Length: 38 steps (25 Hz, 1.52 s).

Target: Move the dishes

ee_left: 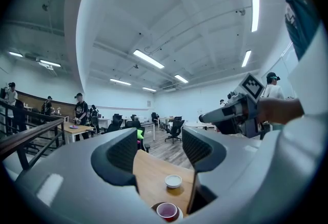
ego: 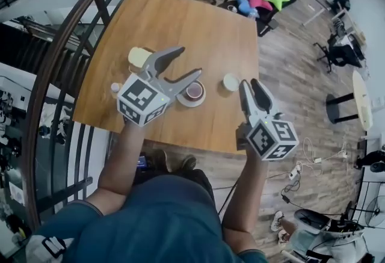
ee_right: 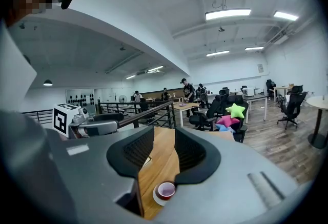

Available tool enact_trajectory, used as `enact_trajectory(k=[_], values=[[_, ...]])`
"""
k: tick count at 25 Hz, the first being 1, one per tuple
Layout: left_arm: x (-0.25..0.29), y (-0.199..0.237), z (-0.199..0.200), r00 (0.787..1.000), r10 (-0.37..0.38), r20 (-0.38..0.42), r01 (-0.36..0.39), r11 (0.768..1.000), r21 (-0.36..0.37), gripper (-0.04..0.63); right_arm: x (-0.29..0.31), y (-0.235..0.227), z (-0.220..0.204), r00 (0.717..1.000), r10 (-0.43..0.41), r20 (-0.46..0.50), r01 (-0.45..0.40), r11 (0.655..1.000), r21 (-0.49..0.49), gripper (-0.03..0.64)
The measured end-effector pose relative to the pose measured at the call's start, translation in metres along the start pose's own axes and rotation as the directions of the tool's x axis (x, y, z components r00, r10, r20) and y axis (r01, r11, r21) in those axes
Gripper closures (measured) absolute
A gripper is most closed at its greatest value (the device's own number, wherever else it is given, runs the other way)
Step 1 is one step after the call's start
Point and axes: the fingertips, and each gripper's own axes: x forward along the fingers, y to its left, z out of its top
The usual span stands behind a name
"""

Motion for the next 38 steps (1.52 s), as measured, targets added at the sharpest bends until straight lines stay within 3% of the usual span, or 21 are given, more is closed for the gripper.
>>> enact_trajectory(k=[12, 18, 28, 38], values=[[-0.031, 0.047, -0.005, 0.995, 0.099, -0.019, -0.099, 0.995, -0.002, 0.337, 0.054, 0.023, 0.008, 0.995, 0.096, -0.023, -0.097, 0.995, -0.015, 0.506], [-0.019, 0.062, -0.031, 0.988, 0.139, -0.064, -0.140, 0.990, -0.006, 0.336, 0.090, 0.011, -0.004, 0.987, 0.153, -0.041, -0.153, 0.988, -0.007, 0.506], [-0.006, 0.072, -0.059, 0.984, 0.135, -0.118, -0.138, 0.990, -0.021, 0.330, 0.126, -0.001, -0.022, 0.978, 0.191, -0.087, -0.189, 0.981, 0.034, 0.506], [0.031, 0.059, -0.113, 0.972, 0.086, -0.217, -0.100, 0.994, -0.051, 0.311, 0.148, -0.025, -0.053, 0.967, 0.210, -0.146, -0.201, 0.976, 0.079, 0.506]])
